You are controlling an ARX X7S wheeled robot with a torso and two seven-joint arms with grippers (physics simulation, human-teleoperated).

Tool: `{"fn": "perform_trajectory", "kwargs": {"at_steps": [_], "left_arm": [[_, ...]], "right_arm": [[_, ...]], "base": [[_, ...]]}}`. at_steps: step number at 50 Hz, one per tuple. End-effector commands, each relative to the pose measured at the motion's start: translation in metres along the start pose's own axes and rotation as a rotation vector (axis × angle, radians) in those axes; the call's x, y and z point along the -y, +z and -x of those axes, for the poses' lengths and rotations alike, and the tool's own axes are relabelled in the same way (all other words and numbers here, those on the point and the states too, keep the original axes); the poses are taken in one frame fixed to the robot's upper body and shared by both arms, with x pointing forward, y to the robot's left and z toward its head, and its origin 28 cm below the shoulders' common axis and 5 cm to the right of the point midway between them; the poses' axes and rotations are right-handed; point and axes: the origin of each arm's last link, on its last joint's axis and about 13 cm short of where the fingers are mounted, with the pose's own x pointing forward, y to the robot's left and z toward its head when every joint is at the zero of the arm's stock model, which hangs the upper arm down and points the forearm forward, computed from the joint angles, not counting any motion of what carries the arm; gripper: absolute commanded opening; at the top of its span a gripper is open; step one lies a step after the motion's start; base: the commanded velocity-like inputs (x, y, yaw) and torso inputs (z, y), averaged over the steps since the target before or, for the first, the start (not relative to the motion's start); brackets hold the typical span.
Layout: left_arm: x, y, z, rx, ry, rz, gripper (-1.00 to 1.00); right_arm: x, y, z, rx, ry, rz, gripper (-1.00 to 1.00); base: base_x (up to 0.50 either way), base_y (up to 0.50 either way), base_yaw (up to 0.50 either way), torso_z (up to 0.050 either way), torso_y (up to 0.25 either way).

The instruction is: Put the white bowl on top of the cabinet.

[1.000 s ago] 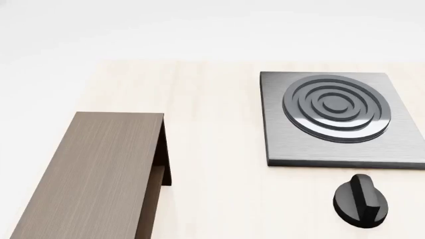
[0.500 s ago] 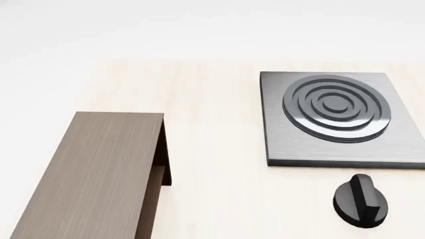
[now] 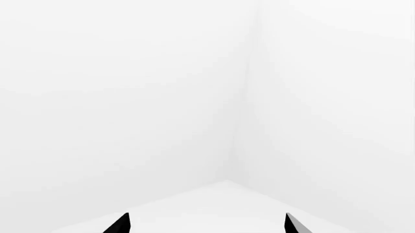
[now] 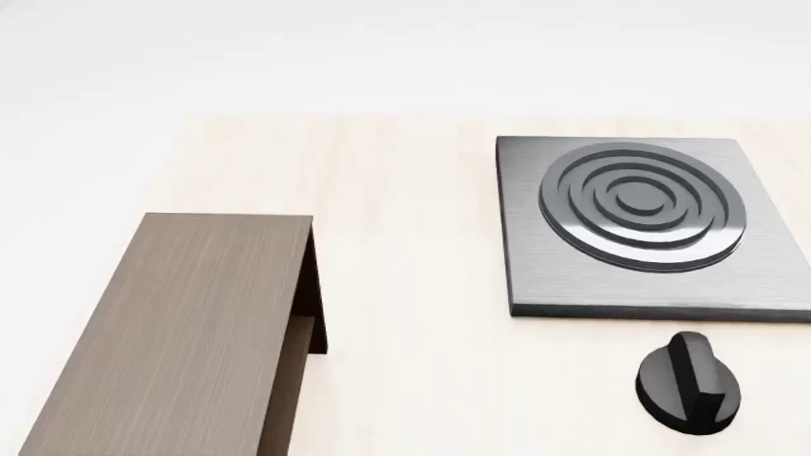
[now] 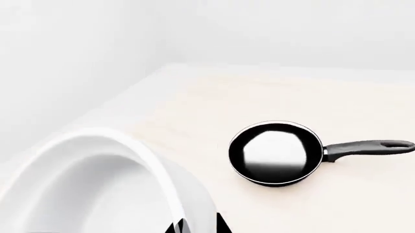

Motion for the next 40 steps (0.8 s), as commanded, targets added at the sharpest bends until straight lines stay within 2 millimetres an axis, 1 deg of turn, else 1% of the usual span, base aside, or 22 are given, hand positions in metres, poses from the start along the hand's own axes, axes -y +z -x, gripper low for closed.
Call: {"fn": "perform_trajectory", "kwargs": {"at_steps": [1, 8, 12, 13, 18, 19, 23, 25, 27, 29, 34, 37, 40], "left_arm": [[0.001, 0.006, -0.002, 0.000, -0.001, 0.001, 1.00], [0.000, 0.006, -0.003, 0.002, 0.004, -0.001, 1.00], [0.001, 0.006, -0.003, 0.000, 0.002, -0.002, 1.00], [0.001, 0.006, -0.003, 0.000, 0.002, -0.002, 1.00], [0.001, 0.006, -0.003, -0.001, 0.002, 0.000, 1.00], [0.001, 0.006, -0.003, -0.001, 0.002, 0.001, 1.00], [0.001, 0.006, -0.003, -0.002, 0.002, 0.000, 1.00], [0.002, 0.006, -0.002, -0.002, 0.000, 0.000, 1.00], [0.002, 0.005, -0.003, -0.002, 0.000, 0.000, 1.00], [0.002, 0.005, -0.003, -0.003, -0.001, 0.000, 1.00], [0.002, 0.004, -0.003, -0.004, -0.001, -0.001, 1.00], [0.003, 0.003, -0.002, -0.004, -0.003, -0.003, 1.00], [0.002, 0.004, -0.002, -0.005, -0.002, -0.002, 1.00]], "right_arm": [[-0.044, 0.050, 0.007, 0.114, 0.150, 0.012, -1.00], [-0.067, 0.066, -0.001, 0.088, 0.205, 0.024, -1.00], [-0.084, 0.075, -0.006, 0.061, 0.277, 0.026, -1.00], [-0.091, 0.077, -0.009, 0.041, 0.285, 0.024, -1.00], [-0.105, 0.081, -0.014, -0.017, 0.376, 0.012, -1.00], [-0.109, 0.082, -0.017, -0.026, 0.364, 0.013, -1.00], [-0.121, 0.085, -0.023, -0.097, 0.442, -0.028, -1.00], [-0.127, 0.085, -0.024, -0.125, 0.478, -0.015, -1.00], [-0.133, 0.084, -0.023, -0.147, 0.518, -0.004, -1.00], [-0.138, 0.084, -0.017, -0.189, 0.567, -0.004, -1.00], [-0.147, 0.078, -0.008, -0.229, 0.603, 0.059, -1.00], [-0.152, 0.074, -0.001, -0.304, 0.698, 0.050, -1.00], [-0.158, 0.068, 0.005, -0.332, 0.737, 0.069, -1.00]], "base": [[0.00, 0.00, 0.00, 0.000, 0.000], [0.00, 0.00, 0.00, 0.000, 0.001], [0.00, 0.00, 0.00, 0.000, 0.000], [0.00, 0.00, 0.00, 0.000, 0.010], [0.00, 0.00, 0.00, 0.000, 0.000], [0.00, 0.00, 0.00, 0.000, 0.000], [0.00, 0.00, 0.00, 0.000, 0.003], [0.00, 0.00, 0.00, 0.000, 0.000], [0.00, 0.00, 0.00, 0.000, 0.000], [0.00, 0.00, 0.00, 0.000, 0.000], [0.00, 0.00, 0.00, 0.000, 0.002], [0.00, 0.00, 0.00, 0.005, 0.000], [0.00, 0.00, 0.00, 0.000, 0.000]]}}
